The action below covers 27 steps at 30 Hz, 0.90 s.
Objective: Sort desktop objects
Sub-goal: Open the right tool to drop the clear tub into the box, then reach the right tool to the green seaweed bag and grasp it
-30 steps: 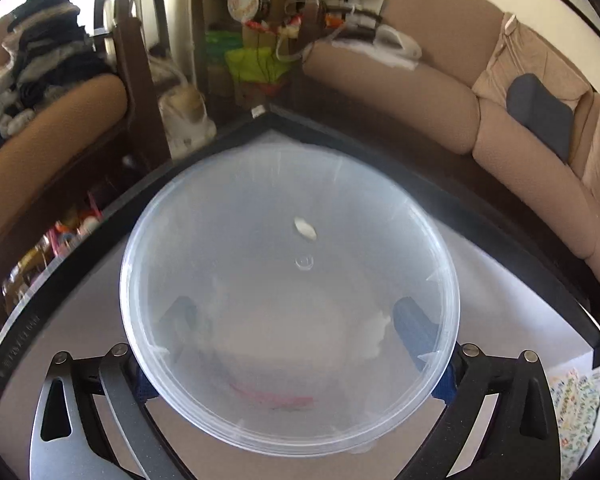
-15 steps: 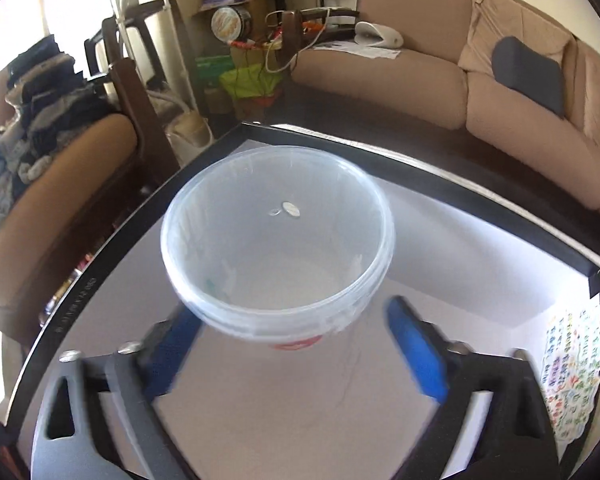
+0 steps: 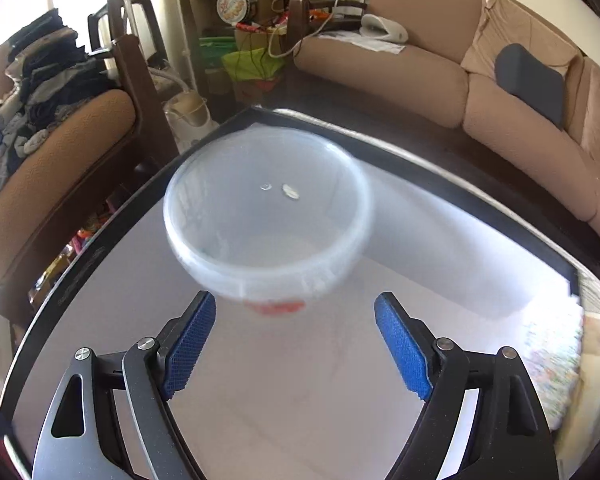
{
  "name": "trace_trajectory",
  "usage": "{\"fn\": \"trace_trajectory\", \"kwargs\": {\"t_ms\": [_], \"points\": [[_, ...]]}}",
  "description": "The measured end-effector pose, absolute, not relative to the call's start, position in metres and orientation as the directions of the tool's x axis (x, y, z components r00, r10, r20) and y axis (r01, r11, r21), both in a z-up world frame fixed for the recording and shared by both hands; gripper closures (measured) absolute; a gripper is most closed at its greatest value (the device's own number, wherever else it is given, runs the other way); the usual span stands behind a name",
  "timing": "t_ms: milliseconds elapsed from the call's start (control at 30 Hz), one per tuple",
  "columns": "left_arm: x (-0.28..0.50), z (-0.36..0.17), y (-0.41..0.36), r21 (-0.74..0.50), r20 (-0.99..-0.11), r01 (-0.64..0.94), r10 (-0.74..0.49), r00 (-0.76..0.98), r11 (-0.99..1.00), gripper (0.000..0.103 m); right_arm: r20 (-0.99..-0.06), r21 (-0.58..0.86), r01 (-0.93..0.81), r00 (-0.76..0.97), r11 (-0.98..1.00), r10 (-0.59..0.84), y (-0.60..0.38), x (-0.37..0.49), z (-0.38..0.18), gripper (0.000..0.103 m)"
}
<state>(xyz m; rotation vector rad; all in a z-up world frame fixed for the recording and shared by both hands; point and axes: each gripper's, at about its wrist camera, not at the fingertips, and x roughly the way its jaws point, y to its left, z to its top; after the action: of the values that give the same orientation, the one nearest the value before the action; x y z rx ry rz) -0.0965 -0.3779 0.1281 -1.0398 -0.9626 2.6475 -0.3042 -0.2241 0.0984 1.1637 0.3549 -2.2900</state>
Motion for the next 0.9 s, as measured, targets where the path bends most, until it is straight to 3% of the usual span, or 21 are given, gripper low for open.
{"fn": "trace_trajectory", "kwargs": {"t_ms": [300,467,700,900], "points": [[-0.089,0.146,-0.354,-0.453,-0.612,0.098,0.229,-0.757,-0.886,0.001,-0.722,0.168,0.567,-0.486,-0.806,-0.492,-0.105,-0.221,0.164,0.013],[-0.085,0.155,-0.326,-0.446,-0.591,0.026,0.272,-0.760,-0.895,0.001,-0.682,0.218,0.499,-0.537,-0.839,-0.497,-0.020,-0.165,0.184,0.012],[-0.083,0.168,-0.249,-0.438,-0.560,-0.135,0.387,-0.733,-0.889,0.001,-0.633,0.168,0.287,-0.702,-0.943,-0.326,0.118,-0.092,0.183,0.008],[-0.084,0.170,-0.174,-0.440,-0.547,-0.235,0.466,-0.695,-0.867,0.001,-0.627,0.276,0.080,-0.740,-0.958,-0.243,0.200,-0.086,0.148,0.008]]}}
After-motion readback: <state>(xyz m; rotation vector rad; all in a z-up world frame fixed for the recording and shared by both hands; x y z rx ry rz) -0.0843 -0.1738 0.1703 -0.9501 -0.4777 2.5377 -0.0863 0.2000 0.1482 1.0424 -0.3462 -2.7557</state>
